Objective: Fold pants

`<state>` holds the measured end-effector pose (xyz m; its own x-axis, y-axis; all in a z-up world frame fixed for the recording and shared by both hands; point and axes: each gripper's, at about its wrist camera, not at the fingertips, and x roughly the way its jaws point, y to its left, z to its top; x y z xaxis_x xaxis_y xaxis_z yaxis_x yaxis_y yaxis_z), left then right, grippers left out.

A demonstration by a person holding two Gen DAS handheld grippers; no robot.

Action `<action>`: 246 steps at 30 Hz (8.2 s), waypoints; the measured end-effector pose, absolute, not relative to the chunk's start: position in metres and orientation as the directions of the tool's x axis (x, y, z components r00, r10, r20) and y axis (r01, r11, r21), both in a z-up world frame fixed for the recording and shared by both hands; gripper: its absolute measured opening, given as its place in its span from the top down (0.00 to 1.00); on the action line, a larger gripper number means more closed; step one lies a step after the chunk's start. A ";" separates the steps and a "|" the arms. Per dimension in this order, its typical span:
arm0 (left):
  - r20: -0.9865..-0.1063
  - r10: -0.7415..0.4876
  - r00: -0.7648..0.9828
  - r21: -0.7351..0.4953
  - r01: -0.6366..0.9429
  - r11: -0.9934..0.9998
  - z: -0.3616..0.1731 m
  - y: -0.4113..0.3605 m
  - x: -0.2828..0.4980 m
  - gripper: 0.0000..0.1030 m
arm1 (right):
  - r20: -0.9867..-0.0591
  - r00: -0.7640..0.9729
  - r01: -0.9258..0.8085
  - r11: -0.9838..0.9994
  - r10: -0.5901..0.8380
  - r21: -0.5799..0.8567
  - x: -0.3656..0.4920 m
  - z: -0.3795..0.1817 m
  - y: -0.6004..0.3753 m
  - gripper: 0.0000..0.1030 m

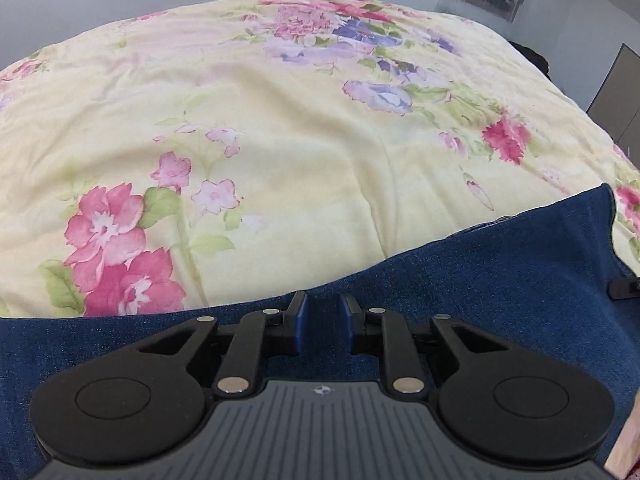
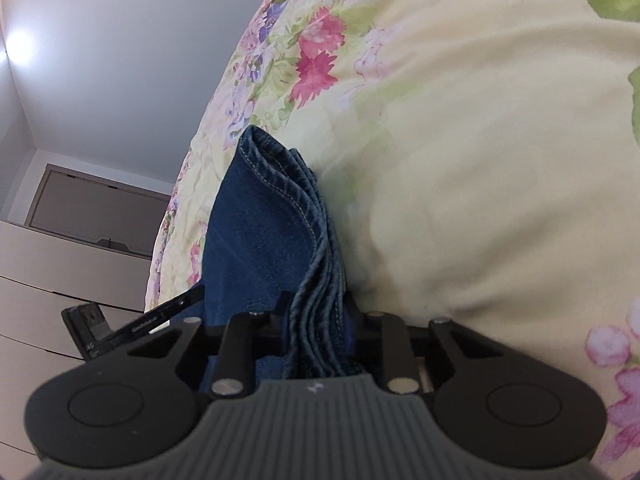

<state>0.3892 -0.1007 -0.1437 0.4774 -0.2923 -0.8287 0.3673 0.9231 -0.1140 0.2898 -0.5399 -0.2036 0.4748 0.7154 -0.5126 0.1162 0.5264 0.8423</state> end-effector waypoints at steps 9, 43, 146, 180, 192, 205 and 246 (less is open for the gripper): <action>-0.817 -0.271 0.509 -0.008 0.460 0.888 -0.126 -0.109 0.345 0.80 | -0.563 0.504 0.128 0.588 0.655 0.799 0.285 -0.150 -0.528 0.90; -0.676 -0.283 0.681 -0.233 0.167 0.958 -0.049 0.154 0.234 0.81 | -0.671 0.370 -0.112 0.748 0.642 0.654 0.312 0.003 -0.154 0.93; -0.778 -0.210 0.592 -0.117 0.192 0.974 -0.075 0.117 0.247 0.75 | -0.726 0.568 -0.366 0.909 0.388 0.198 0.198 -0.093 -0.190 0.83; -0.663 -0.540 0.518 -0.679 -0.113 0.725 -0.160 0.192 0.304 0.23 | -0.653 0.458 0.032 0.723 0.603 0.691 0.271 -0.165 -0.250 0.42; -0.651 -0.604 0.459 -0.697 -0.048 0.715 -0.172 0.178 0.331 0.30 | -0.524 0.443 0.102 0.540 0.728 0.836 0.298 -0.202 -0.256 0.55; -0.719 -0.514 0.468 -0.565 0.036 0.824 -0.139 0.157 0.328 0.67 | -0.474 0.455 0.081 0.495 0.754 0.865 0.298 -0.199 -0.261 0.77; -0.731 -0.294 0.615 -0.332 0.056 0.942 0.023 0.263 0.240 0.71 | -0.309 0.352 -0.211 0.397 0.883 0.893 0.264 -0.056 -0.122 0.83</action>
<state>0.2401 0.2632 0.0229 0.6153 -0.2943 -0.7313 0.0558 0.9416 -0.3320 0.2644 -0.1221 -0.0558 0.3523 0.8833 -0.3093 -0.2105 0.3969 0.8934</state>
